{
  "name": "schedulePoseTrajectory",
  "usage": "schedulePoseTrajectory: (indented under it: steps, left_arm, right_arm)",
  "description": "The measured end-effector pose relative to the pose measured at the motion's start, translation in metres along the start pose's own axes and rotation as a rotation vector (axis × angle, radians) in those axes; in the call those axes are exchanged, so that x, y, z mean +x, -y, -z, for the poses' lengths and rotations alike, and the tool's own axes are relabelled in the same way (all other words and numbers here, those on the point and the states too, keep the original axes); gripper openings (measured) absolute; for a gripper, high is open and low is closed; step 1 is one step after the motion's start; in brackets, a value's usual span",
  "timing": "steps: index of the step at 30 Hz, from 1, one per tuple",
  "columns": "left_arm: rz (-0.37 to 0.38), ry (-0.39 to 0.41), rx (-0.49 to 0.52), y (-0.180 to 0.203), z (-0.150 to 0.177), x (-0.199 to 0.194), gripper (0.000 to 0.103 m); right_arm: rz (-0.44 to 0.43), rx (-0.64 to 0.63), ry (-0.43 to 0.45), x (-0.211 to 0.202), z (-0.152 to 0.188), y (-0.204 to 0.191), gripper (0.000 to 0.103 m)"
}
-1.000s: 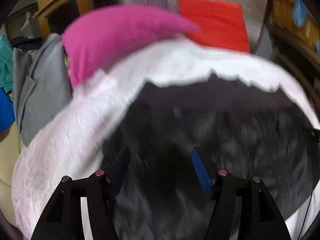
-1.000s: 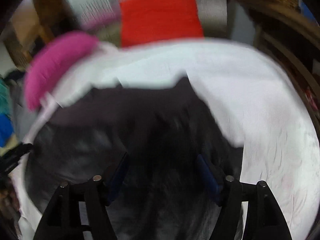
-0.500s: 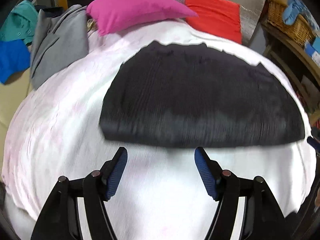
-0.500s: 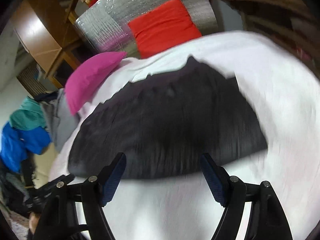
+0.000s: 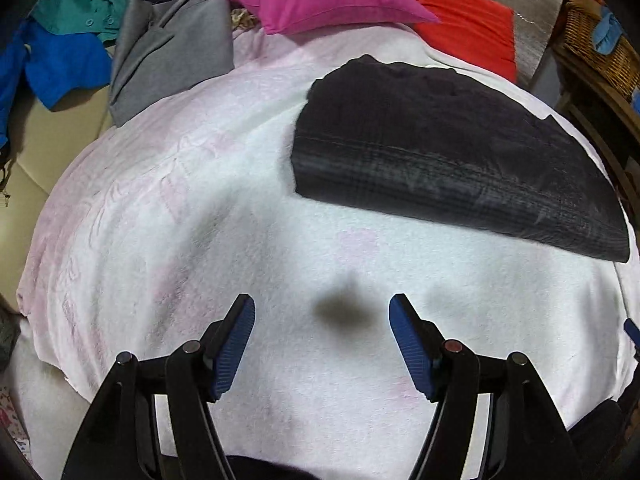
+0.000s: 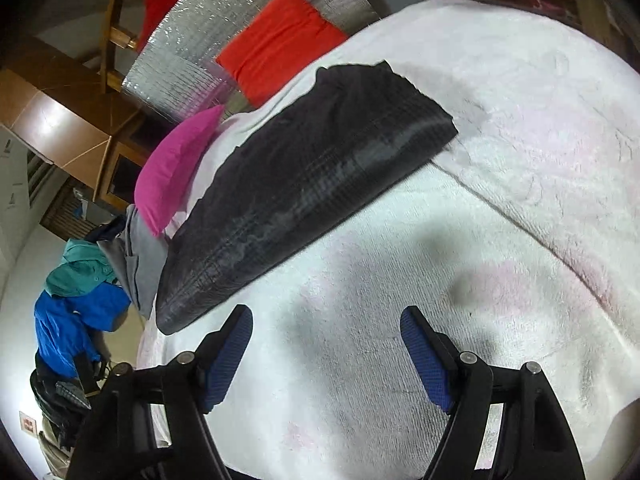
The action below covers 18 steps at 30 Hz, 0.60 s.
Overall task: Fold large clothes
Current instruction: 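Open both tools and withdraw them from the folded jacket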
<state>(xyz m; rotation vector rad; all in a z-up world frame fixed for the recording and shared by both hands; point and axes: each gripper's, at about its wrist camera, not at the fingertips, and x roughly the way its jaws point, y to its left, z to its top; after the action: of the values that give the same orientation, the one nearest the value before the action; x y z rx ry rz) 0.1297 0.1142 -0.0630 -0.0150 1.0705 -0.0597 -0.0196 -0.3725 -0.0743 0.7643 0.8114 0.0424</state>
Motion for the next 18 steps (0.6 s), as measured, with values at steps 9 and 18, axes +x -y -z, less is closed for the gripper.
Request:
schedulePoseTrajectory:
  steps: [9, 18]
  left_arm:
    - [-0.030, -0.016, -0.028, -0.016, 0.012, 0.012, 0.070]
    - [-0.033, 0.002, -0.010, -0.009, 0.022, 0.013, 0.070]
  right_arm:
    - [0.007, -0.012, 0.035, -0.002, 0.006, 0.009, 0.079]
    - [-0.015, -0.023, 0.026, -0.001, 0.011, 0.010, 0.079]
